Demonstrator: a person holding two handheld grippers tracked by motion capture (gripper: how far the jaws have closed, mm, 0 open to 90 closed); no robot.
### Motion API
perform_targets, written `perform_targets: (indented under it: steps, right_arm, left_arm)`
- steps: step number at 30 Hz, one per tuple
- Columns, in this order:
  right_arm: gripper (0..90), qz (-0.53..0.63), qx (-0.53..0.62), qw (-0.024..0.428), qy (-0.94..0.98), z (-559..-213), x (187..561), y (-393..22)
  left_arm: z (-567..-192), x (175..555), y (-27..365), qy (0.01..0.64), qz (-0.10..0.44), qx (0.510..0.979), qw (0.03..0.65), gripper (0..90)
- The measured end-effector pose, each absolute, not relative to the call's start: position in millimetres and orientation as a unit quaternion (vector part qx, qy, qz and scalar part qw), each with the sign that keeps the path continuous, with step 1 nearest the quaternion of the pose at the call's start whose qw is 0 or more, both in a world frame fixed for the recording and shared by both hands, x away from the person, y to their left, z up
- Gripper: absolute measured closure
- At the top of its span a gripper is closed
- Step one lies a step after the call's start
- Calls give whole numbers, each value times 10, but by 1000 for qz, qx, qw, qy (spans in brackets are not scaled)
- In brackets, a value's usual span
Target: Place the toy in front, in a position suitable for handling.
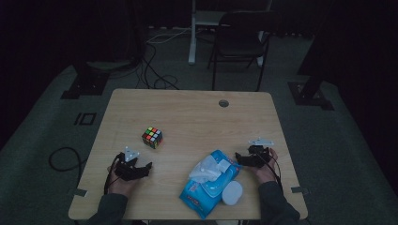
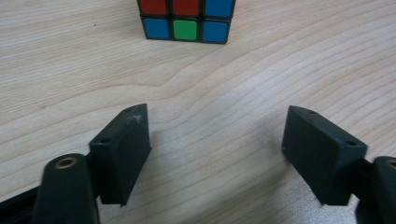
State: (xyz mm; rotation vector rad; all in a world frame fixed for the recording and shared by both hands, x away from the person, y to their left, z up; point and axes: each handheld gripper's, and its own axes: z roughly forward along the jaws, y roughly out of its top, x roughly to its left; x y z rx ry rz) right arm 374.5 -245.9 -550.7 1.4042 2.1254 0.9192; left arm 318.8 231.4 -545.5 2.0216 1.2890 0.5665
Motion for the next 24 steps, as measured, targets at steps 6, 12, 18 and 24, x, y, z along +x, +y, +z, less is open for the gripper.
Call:
perform_targets:
  steps: [6, 12, 18, 24]
  right_arm:
    - [117, 331, 508, 216, 765, -5507, 3739, -2461]
    - [118, 331, 509, 217, 765, -5507, 3737, -2462]
    - [118, 331, 507, 216, 766, -5507, 3740, -2463]
    - [118, 332, 507, 216, 766, -5507, 3740, -2463]
  left_arm:
    - [-5454, 3175, 2314, 494, 220, 773, 331, 290]
    - [-5453, 3163, 2317, 493, 220, 772, 334, 315]
    - [-5434, 3130, 2301, 489, 211, 776, 338, 401]
    - [-5390, 3080, 2255, 474, 202, 780, 355, 401]
